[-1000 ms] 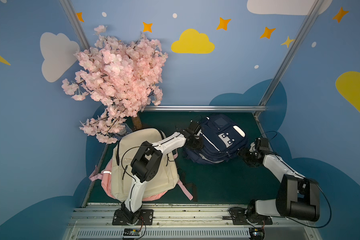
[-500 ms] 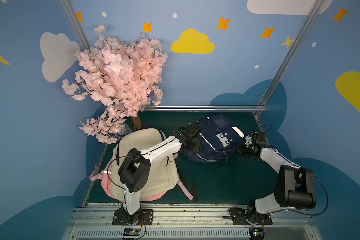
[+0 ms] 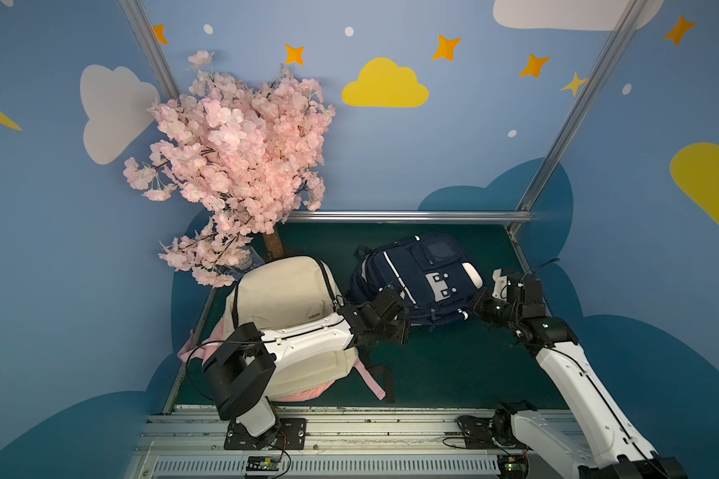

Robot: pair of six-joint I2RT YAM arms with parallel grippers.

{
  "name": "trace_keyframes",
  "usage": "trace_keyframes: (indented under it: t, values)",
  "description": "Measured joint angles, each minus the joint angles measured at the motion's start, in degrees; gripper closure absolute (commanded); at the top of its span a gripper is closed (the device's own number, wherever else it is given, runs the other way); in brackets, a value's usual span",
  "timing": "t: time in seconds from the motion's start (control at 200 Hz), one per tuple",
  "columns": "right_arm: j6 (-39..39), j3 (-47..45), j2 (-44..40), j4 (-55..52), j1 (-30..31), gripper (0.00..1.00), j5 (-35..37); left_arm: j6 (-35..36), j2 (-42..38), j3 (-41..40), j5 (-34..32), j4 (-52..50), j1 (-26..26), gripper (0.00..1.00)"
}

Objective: Zip up the backpack
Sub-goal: Pick up the backpack from the center of the board.

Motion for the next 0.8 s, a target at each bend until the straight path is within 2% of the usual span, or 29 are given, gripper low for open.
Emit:
trace_keyframes:
  t: [0.03,0.155,0.23,0.335,0.461,0.561,0.801]
  values:
    - [0.1,0.0,-0.7,-0.7,0.6,0.99,0.4,0.1,0.2,0.0,0.6,1.1,0.5,0.47]
    - [-1.6,-1.7,-1.8,-1.6,2.0,0.65,2.1,0.9,1.2,0.2,1.4,4.8,2.8,0.39]
    - [-4.3,-3.8,-0.9,-1.8,2.0,0.51,3.7,0.7,1.6,0.2,0.9,4.9,3.4,0.32]
    - [-7.7,-5.8,1.7,-2.5,1.2,0.39,6.4,-1.3,1.9,0.1,0.2,3.6,3.9,0.26]
    - [-9.9,-6.1,5.4,-1.4,-2.1,0.35,8.3,-4.8,2.5,-0.2,0.6,3.3,5.6,0.25]
    - [-10.0,-6.1,9.3,2.2,-5.9,0.34,8.6,-6.9,4.7,-0.4,2.4,5.4,7.7,0.29]
    - [-7.0,-3.8,25.0,7.6,-10.5,0.34,7.8,-9.4,11.6,-0.2,7.3,11.0,11.2,0.31]
